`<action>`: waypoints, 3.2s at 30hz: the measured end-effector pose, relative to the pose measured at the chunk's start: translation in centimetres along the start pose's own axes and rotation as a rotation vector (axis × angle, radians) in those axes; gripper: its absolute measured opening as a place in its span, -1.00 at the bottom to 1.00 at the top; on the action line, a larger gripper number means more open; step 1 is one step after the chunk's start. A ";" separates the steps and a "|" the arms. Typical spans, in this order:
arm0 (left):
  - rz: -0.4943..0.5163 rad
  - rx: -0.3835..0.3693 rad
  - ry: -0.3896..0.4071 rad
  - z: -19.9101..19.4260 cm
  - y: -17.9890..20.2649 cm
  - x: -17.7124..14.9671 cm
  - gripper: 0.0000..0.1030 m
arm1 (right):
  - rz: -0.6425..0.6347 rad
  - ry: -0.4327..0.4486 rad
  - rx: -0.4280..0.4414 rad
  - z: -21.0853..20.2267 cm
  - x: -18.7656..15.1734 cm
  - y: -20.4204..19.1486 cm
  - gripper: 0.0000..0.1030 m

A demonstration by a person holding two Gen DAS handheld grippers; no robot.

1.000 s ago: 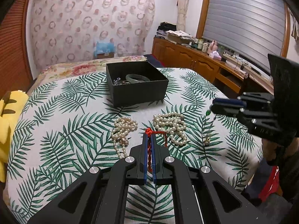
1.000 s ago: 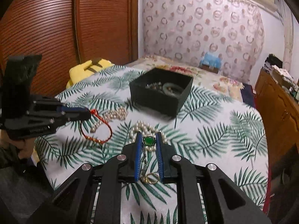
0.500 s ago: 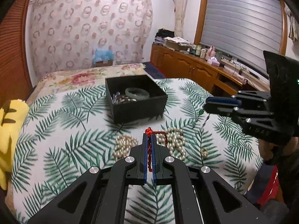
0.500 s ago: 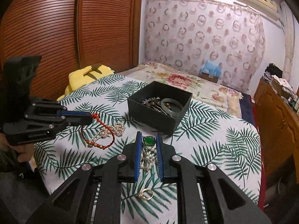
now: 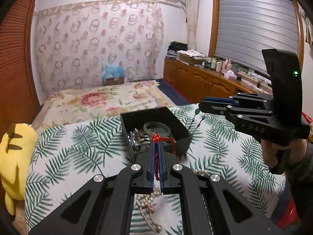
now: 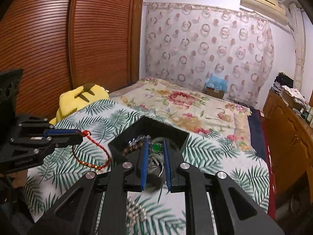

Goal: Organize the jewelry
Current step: 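Carry the red bracelet and green pendant over the black box and open both tools, then grasp the short pearl necklace with the left tool while the right tool reaches the long pearl necklace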

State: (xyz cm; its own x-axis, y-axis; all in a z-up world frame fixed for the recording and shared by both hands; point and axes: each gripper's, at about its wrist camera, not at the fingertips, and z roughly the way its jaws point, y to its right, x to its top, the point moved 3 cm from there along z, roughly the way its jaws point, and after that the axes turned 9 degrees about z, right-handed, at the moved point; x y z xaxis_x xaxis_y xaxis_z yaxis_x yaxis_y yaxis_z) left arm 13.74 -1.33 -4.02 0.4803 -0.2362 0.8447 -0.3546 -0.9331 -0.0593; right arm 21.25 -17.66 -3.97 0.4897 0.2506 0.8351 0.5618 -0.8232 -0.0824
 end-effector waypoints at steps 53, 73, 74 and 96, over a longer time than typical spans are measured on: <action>0.035 -0.036 -0.081 4.8 -0.4 0.9 0.01 | 0.091 -0.242 0.025 2.8 -10.6 1.3 -0.44; -0.016 0.068 -0.234 4.5 -4.2 -6.7 0.49 | 0.036 -0.334 0.019 4.8 -10.1 0.8 -0.60; -0.017 0.080 -0.239 4.5 -4.4 -6.9 0.53 | 0.027 -0.342 0.030 4.9 -10.0 0.7 -0.60; 0.025 0.005 -0.351 6.5 -4.8 -8.9 0.67 | -0.062 -0.321 0.059 4.9 -10.8 -0.5 -0.60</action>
State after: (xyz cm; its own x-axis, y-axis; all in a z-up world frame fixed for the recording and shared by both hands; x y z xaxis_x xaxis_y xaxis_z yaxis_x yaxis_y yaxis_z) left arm 16.40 3.46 -14.76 0.7181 -0.3369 0.6090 -0.3663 -0.9270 -0.0808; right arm 18.96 -17.44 -15.59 0.6334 0.4544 0.6264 0.6301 -0.7727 -0.0765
